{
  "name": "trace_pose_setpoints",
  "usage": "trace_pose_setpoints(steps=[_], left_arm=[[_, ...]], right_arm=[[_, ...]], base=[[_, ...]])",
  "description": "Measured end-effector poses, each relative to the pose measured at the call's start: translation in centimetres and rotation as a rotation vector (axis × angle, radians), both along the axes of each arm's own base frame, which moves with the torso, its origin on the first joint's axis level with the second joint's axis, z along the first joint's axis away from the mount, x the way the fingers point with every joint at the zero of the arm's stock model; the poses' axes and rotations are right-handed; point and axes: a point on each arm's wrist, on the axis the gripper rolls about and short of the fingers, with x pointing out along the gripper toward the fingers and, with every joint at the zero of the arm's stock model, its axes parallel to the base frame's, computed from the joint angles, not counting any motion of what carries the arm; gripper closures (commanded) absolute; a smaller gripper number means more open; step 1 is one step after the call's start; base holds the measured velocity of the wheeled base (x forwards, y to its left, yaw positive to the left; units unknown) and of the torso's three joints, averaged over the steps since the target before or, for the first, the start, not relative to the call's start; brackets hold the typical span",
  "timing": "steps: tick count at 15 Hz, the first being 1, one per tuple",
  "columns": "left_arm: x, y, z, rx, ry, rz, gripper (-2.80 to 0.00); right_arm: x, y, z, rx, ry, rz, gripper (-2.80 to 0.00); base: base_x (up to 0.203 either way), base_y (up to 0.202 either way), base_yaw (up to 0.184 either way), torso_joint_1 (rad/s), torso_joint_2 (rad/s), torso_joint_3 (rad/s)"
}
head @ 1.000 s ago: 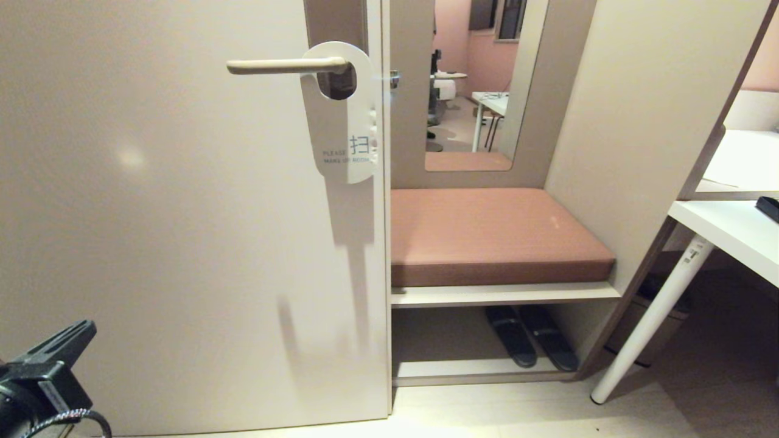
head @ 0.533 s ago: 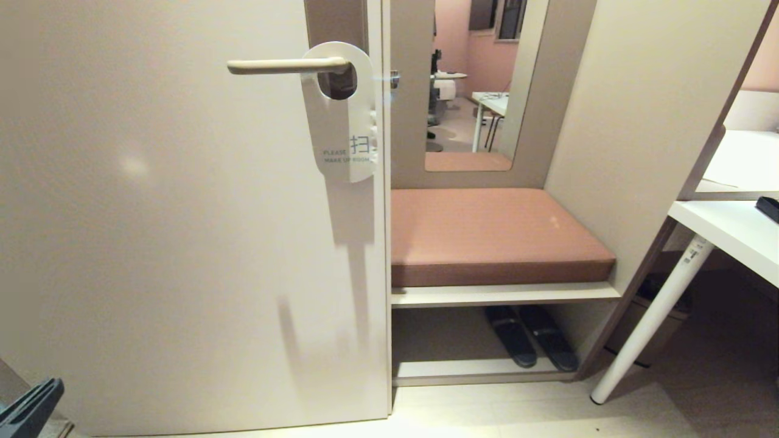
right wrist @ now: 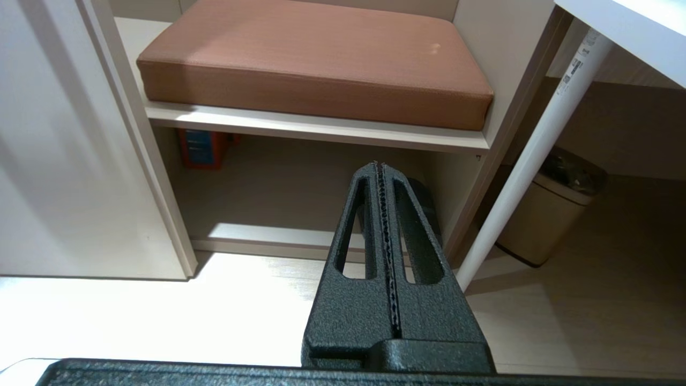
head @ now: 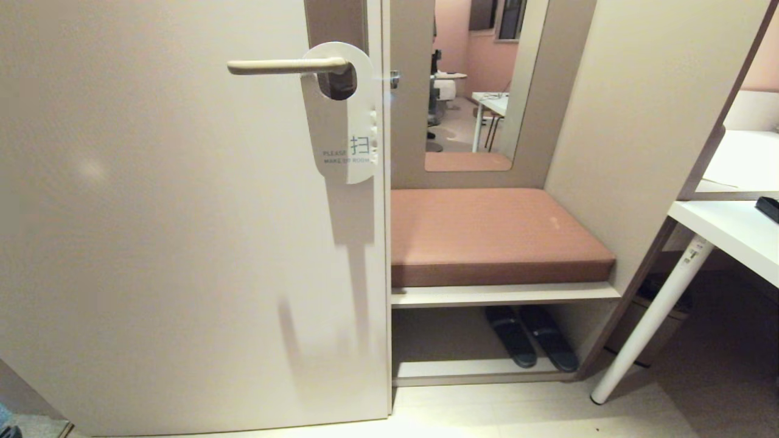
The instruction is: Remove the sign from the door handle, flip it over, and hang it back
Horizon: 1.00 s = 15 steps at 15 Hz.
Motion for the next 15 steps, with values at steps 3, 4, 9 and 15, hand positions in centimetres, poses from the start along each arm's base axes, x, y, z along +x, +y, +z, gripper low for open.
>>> trace_pose_setpoints(steps=[3,4,9,15], left_arm=[[-1.2,-0.1,-0.7,-0.002,-0.031,-0.019,0.00],[-1.5,-0.1,-0.8,0.000,-0.049,-0.041,0.00],[-2.6,-0.4,-1.2,0.003,-0.146,-0.129,0.00],[-3.5,-0.6,-2.6,-0.001,-0.134,-0.216,0.00]], right_arm=[[0.0,0.0,0.0,0.000,0.000,0.001,0.00],[0.0,0.0,0.0,0.001,0.000,0.001,0.00],[0.0,0.0,0.0,0.000,0.000,0.001,0.00],[0.0,0.0,0.0,0.000,0.000,0.001,0.00]], base=[[0.000,0.000,0.000,0.000,0.00,0.000],[0.000,0.000,0.000,0.000,0.00,0.000],[0.000,0.000,0.000,0.000,0.00,0.000],[0.000,0.000,0.000,0.000,0.00,0.000]])
